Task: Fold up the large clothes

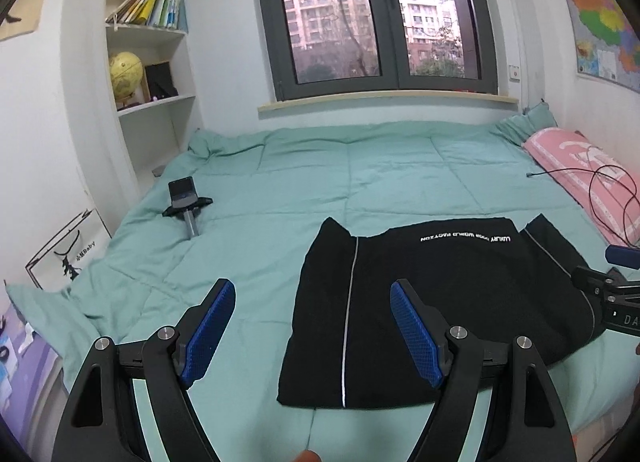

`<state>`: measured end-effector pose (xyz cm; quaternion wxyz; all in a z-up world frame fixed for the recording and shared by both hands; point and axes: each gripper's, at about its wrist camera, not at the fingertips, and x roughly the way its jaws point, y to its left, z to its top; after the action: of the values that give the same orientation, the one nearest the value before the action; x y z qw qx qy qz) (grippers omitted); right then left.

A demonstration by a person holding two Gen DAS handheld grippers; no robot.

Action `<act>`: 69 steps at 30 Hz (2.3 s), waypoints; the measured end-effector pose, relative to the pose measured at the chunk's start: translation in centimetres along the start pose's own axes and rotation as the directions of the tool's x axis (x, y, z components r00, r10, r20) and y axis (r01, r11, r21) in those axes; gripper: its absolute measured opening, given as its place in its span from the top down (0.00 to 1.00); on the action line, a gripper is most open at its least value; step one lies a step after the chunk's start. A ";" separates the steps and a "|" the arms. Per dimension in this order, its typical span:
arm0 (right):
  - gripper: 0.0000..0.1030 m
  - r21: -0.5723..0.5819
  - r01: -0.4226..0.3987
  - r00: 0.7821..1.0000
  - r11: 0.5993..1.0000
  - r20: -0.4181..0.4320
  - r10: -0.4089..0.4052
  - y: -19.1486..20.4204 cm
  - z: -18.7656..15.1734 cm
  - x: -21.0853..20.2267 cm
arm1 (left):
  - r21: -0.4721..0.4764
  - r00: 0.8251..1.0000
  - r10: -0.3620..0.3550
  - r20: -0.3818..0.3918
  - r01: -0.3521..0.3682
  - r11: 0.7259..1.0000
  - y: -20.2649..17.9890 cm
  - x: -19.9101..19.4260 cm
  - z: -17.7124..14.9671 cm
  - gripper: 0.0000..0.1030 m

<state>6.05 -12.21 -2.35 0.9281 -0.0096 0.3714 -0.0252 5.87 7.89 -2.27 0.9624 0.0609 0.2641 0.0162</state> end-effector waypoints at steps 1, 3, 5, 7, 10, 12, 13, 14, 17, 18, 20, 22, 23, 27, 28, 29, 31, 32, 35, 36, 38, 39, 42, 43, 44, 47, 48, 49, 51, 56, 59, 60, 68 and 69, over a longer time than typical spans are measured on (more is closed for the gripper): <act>0.22 0.002 -0.007 1.000 1.000 -0.004 0.007 0.1 -0.2 0.0 | -0.002 1.000 0.002 0.001 -0.002 1.000 0.0 0.0 0.0 0.22; 0.22 0.004 -0.011 1.000 1.000 -0.007 0.011 0.3 -0.4 0.1 | -0.012 1.000 -0.005 -0.004 0.005 1.000 0.1 -0.1 -0.1 0.22; 0.22 0.004 -0.012 1.000 1.000 -0.011 0.012 0.4 -0.6 0.1 | -0.024 1.000 -0.014 -0.007 0.013 1.000 0.2 -0.2 -0.3 0.22; 0.22 0.003 -0.014 1.000 1.000 -0.020 0.014 0.5 -0.8 0.3 | -0.026 1.000 -0.013 -0.009 0.012 1.000 0.3 -0.1 -0.4 0.22; 0.22 0.003 -0.022 0.999 1.000 -0.039 0.022 0.7 -1.0 0.9 | -0.019 1.000 0.003 -0.018 -0.003 1.000 0.3 0.1 -0.6 0.22; 0.22 0.004 -0.040 0.998 0.999 -0.055 0.040 1.2 -1.2 1.5 | -0.024 0.999 0.019 -0.034 -0.020 1.000 0.4 0.3 -0.8 0.22; 0.22 0.001 -0.052 0.997 0.999 -0.062 0.052 1.4 -1.1 1.8 | -0.026 0.999 0.024 -0.041 -0.025 0.999 0.6 0.4 -0.9 0.22; 0.22 -0.004 -0.062 0.996 0.998 -0.069 0.062 1.7 -1.0 2.2 | -0.029 0.998 0.034 -0.051 -0.035 0.999 0.8 0.6 -0.9 0.22; 0.22 -0.020 -0.074 0.994 0.997 -0.080 0.073 2.4 -0.7 3.1 | -0.045 0.996 0.053 -0.077 -0.056 0.997 1.5 1.2 -0.9 0.22; 0.22 -0.025 -0.079 0.994 0.997 -0.083 0.077 2.7 -0.4 3.5 | -0.048 0.995 0.055 -0.081 -0.059 0.997 1.7 1.3 -0.9 0.22; 0.22 -0.028 -0.081 0.993 0.996 -0.085 0.078 2.9 0.0 4.0 | -0.054 0.994 0.063 -0.089 -0.068 0.996 1.9 1.6 -0.9 0.22; 0.22 -0.024 -0.084 0.993 0.996 -0.084 0.082 3.1 0.5 4.4 | -0.055 0.993 0.070 -0.094 -0.075 0.996 2.2 1.8 -0.9 0.22; 0.22 -0.018 -0.087 0.993 0.996 -0.085 0.086 3.1 0.7 4.6 | -0.055 0.993 0.073 -0.096 -0.079 0.995 2.2 2.0 -0.9 0.22; 0.22 -0.004 -0.100 0.991 0.995 -0.095 0.099 2.8 1.2 5.5 | -0.058 0.991 0.078 -0.108 -0.085 0.995 2.1 2.7 -0.9 0.22; 0.22 -0.001 -0.102 0.990 0.995 -0.099 0.101 2.7 1.4 5.8 | -0.058 0.991 0.077 -0.112 -0.084 0.995 2.0 2.8 -0.9 0.22; 0.22 0.002 -0.104 0.989 0.995 -0.103 0.103 2.6 1.5 6.0 | -0.055 0.990 0.076 -0.116 -0.083 0.995 1.9 3.0 -0.8 0.22; 0.22 0.010 -0.109 0.988 0.994 -0.109 0.109 2.3 1.8 6.5 | -0.044 0.990 0.078 -0.119 -0.084 0.996 1.5 3.2 -0.6 0.22; 0.22 0.011 -0.109 0.988 0.994 -0.109 0.110 2.4 1.9 6.6 | -0.033 0.990 0.081 -0.113 -0.085 0.996 1.2 3.2 -0.4 0.22; 0.22 0.010 -0.108 0.989 0.994 -0.104 0.109 2.2 2.4 7.1 | -0.016 0.991 0.087 -0.097 -0.089 0.996 0.6 3.2 0.2 0.22; 0.22 0.013 -0.105 0.989 0.994 -0.101 0.106 2.1 2.5 7.1 | -0.010 0.992 0.086 -0.091 -0.087 0.996 0.4 3.2 0.4 0.22; 0.22 0.016 -0.091 0.991 0.996 -0.097 0.092 2.0 2.7 7.3 | 0.004 0.993 0.083 -0.081 -0.083 0.997 -0.1 3.3 0.8 0.22; 0.22 0.015 -0.083 0.992 0.996 -0.093 0.084 1.9 2.8 7.3 | 0.010 0.994 0.083 -0.078 -0.082 0.997 -0.3 3.3 1.0 0.22; 0.22 0.019 -0.078 0.993 0.997 -0.084 0.079 1.5 2.9 7.4 | 0.026 0.994 0.081 -0.078 -0.080 0.997 -0.9 3.5 1.1 0.22; 0.22 0.020 -0.078 0.993 0.997 -0.084 0.079 1.4 2.9 7.5 | 0.029 0.993 0.082 -0.080 -0.080 0.996 -1.0 3.6 1.1 0.22; 0.22 0.018 -0.074 0.993 0.997 -0.086 0.075 1.3 2.9 7.6 | 0.030 0.993 0.084 -0.081 -0.082 0.996 -1.2 3.6 1.0 0.22; 0.22 0.019 -0.072 0.993 0.997 -0.092 0.073 1.0 2.8 7.9 | 0.036 0.992 0.089 -0.090 -0.086 0.996 -1.4 3.9 1.0 0.22; 0.22 0.023 -0.074 0.993 0.997 -0.094 0.075 0.9 2.8 8.0 | 0.038 0.991 0.091 -0.093 -0.088 0.995 -1.5 4.0 0.9 0.22; 0.22 0.027 -0.076 0.992 0.997 -0.095 0.078 0.8 2.8 8.1 | 0.039 0.991 0.092 -0.095 -0.089 0.995 -1.6 4.1 0.9 0.22; 0.22 0.030 -0.076 0.992 0.997 -0.097 0.078 0.6 2.7 8.2 | 0.039 0.991 0.090 -0.100 -0.087 0.995 -1.8 4.2 1.0 0.22; 0.22 0.030 -0.064 0.993 0.998 -0.101 0.066 0.4 2.5 8.3 | 0.038 0.992 0.064 -0.113 -0.060 0.997 -2.2 4.4 1.1 0.22; 0.22 0.036 -0.067 0.992 0.997 -0.104 0.070 0.2 2.4 8.4 | 0.039 0.990 0.063 -0.123 -0.059 0.997 -2.4 4.7 0.8 0.22; 0.22 0.038 -0.068 0.992 0.997 -0.106 0.072 0.2 2.3 8.4 | 0.038 0.990 0.066 -0.126 -0.062 0.997 -2.5 4.7 0.7 0.22; 0.22 0.036 -0.075 0.989 0.996 -0.125 0.079 0.8 1.9 8.8 | 0.046 0.987 0.077 -0.140 -0.071 0.996 -2.5 5.2 0.7 0.22; 0.22 0.037 -0.076 0.989 0.996 -0.125 0.080 0.8 1.9 8.8 | 0.044 0.988 0.070 -0.141 -0.065 0.997 -2.5 5.2 0.7 0.22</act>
<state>13.70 -11.89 -7.06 0.9031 0.0213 0.4289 0.0045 10.71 5.65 -4.62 0.9387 0.0873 0.3301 0.0479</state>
